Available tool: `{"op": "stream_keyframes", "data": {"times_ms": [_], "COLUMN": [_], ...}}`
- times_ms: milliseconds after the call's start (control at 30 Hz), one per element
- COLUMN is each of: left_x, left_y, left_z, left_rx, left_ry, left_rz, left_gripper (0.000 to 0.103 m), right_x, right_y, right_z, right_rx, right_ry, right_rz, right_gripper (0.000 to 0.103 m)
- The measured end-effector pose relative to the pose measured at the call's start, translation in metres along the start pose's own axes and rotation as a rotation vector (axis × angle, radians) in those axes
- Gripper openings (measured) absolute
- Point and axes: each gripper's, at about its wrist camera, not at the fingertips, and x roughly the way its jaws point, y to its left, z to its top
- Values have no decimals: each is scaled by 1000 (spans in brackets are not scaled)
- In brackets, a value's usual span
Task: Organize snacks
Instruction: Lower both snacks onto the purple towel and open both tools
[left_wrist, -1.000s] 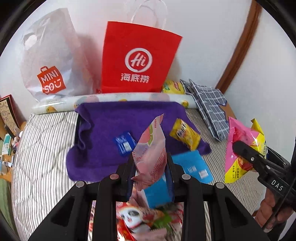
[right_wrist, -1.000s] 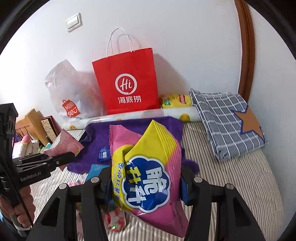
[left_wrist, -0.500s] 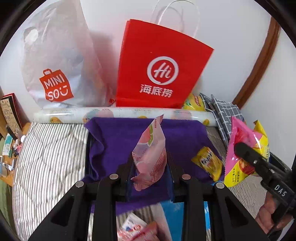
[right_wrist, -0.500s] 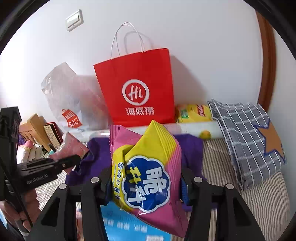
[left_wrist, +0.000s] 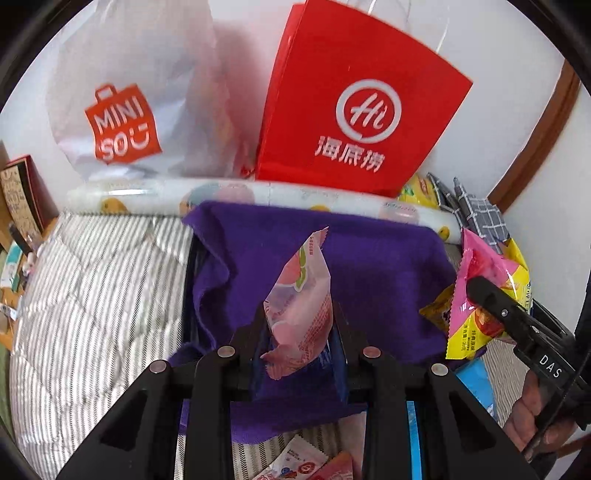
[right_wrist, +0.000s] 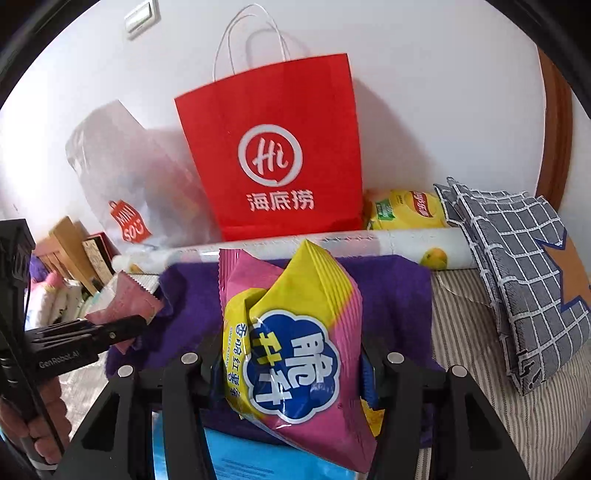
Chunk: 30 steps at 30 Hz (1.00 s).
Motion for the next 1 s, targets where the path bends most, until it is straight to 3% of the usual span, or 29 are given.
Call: {"op": "stream_keyframes", "data": {"times_ms": [400, 1000], "left_x": [17, 17], "left_y": [-11, -6], "left_z": [-9, -8], "left_rx": [44, 14], "left_ry": [29, 41], "left_rz": [32, 61], "left_gripper": [29, 29], "right_x": [9, 21], "right_y": [-2, 1], "right_z": [-12, -14], "right_rx": [-34, -49], "right_ry": [29, 66], "right_rz": [-11, -46], "right_gripper": [52, 54]}}
